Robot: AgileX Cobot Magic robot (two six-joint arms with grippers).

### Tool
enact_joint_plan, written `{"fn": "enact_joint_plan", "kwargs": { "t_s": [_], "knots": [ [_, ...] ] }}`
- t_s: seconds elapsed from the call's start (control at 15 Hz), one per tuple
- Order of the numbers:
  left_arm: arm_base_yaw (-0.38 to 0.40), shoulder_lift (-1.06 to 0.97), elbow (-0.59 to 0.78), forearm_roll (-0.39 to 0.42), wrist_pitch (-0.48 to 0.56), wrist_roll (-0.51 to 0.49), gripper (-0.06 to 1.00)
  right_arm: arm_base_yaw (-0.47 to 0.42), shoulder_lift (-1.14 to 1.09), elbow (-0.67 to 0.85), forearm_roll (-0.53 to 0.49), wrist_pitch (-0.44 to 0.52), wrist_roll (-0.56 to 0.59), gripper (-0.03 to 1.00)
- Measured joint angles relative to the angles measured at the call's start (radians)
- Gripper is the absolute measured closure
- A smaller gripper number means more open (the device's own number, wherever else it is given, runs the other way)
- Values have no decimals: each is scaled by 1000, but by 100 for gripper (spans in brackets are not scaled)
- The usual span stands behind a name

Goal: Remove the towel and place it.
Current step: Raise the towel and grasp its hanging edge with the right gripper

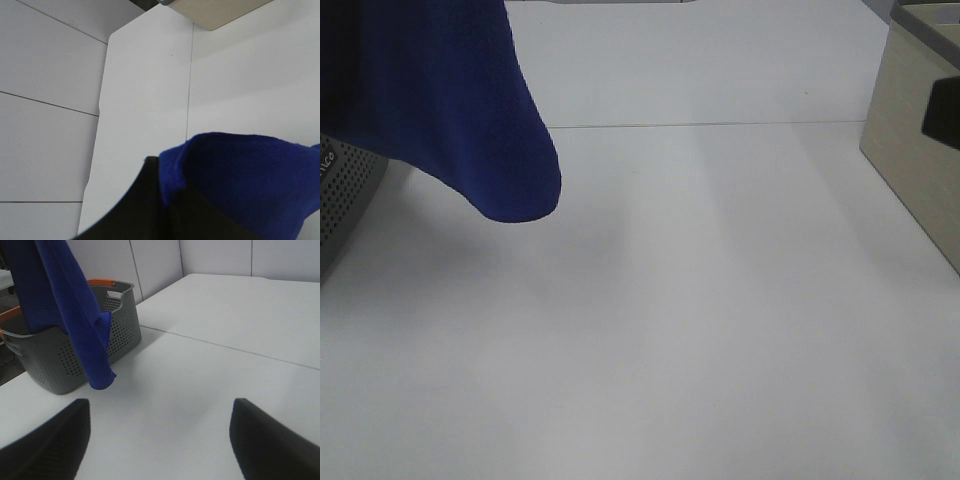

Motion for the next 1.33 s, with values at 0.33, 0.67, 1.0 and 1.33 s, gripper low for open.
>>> {"fn": "enact_joint_plan", "kwargs": {
  "t_s": [0.33,0.67,1.0,1.33],
  "knots": [
    [-123,34,1,-1,-94,9,94,58,257,0,311,67,-393,22],
    [-193,76,1,0,-130,19,94,333,568,-10,532,-81,-833,23],
    [-207,78,1,-1,-132,25,94,424,844,-180,544,-87,-891,23],
    [-207,78,1,-1,-174,26,94,454,937,-210,548,50,-896,25]
  ]
}}
